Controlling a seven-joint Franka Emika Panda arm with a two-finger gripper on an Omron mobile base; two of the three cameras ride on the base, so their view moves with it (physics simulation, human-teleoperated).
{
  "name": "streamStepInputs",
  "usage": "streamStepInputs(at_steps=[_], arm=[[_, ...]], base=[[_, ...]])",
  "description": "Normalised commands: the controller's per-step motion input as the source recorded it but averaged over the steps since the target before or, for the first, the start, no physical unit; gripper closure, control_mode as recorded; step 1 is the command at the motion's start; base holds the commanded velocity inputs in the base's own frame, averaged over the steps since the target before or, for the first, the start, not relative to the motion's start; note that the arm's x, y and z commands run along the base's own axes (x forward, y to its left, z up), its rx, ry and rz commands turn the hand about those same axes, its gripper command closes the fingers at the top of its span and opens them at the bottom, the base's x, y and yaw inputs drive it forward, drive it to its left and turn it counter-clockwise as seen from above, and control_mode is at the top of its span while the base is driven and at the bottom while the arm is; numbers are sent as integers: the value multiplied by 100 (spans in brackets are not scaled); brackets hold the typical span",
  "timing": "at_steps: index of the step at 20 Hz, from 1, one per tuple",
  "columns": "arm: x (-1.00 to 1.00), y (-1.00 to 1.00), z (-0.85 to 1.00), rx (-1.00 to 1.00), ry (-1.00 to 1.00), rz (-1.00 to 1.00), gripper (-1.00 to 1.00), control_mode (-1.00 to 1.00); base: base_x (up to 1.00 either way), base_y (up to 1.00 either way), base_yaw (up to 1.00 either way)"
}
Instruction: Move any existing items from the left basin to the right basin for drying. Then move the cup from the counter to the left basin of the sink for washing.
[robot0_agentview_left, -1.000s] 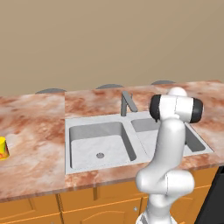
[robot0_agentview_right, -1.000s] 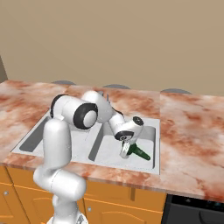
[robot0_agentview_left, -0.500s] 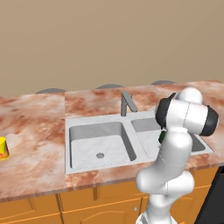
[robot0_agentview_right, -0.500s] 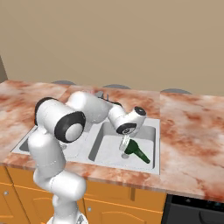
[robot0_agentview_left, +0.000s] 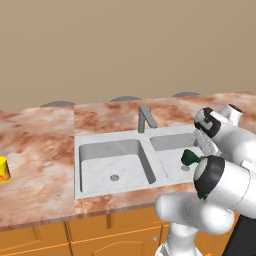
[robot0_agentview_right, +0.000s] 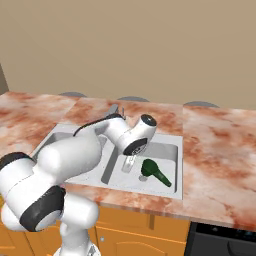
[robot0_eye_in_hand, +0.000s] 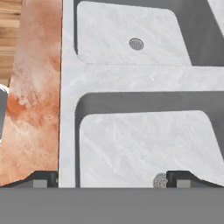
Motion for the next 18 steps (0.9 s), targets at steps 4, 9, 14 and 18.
streamStepInputs(at_steps=[4, 9, 14, 18], arm=[[-84, 62, 71, 0, -5, 0, -100, -100], [-74, 72, 54, 11, 0, 0, -100, -100], [-47, 87, 33, 14, 0, 0, -100, -100], [-31, 100, 6, 20, 3, 0, -100, -100]], base=[[0, 0, 0], [0, 0, 0], [0, 0, 0], [0, 0, 0]])
